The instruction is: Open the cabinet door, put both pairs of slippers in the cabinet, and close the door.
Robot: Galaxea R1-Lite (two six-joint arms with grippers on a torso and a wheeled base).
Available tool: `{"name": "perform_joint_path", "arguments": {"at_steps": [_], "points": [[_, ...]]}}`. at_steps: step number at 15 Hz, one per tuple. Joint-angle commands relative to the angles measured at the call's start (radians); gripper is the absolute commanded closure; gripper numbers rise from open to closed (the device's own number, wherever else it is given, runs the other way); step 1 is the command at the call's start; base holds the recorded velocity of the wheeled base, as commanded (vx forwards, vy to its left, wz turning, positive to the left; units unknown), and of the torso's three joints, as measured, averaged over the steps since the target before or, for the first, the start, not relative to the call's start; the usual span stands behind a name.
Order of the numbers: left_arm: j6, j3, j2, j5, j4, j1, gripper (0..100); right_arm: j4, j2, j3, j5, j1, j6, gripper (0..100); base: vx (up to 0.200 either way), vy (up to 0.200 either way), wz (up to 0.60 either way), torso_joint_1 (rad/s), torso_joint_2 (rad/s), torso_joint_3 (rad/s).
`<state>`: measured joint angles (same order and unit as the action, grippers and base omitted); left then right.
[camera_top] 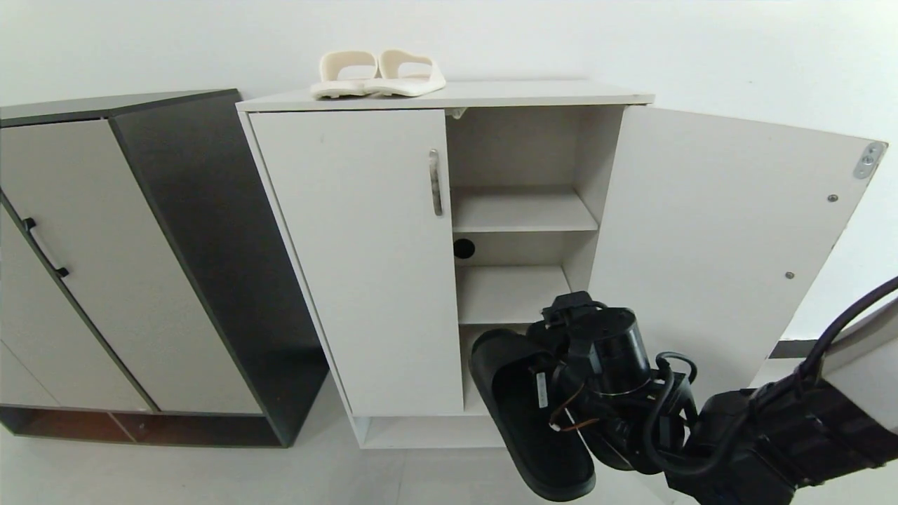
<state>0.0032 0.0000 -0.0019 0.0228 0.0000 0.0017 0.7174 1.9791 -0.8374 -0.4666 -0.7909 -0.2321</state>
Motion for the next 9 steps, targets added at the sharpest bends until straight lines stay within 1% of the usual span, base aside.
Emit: {"name": "perform_joint_path", "arguments": {"at_steps": [1,6,7,9], "points": [[0.000,0.000,0.002,0.000,0.000,0.000,100,0.008,0.046,-0.008,-0.001,-0.001,0.000,100,0.000,0.000,0.00,0.000,0.00,0.000],[0.001,0.000,0.002,0.000,0.000,0.000,100,0.010,0.069,-0.019,-0.003,-0.001,-0.003,100,0.000,0.000,0.00,0.000,0.00,0.000],[0.001,0.000,0.002,0.000,0.000,0.000,100,0.010,0.083,-0.038,-0.009,-0.001,-0.003,100,0.000,0.000,0.00,-0.002,0.00,-0.149],[0.001,0.000,0.002,0.000,0.000,0.000,100,0.010,0.136,-0.101,-0.067,-0.001,-0.001,100,0.000,0.000,0.00,0.005,0.00,-0.171]]}}
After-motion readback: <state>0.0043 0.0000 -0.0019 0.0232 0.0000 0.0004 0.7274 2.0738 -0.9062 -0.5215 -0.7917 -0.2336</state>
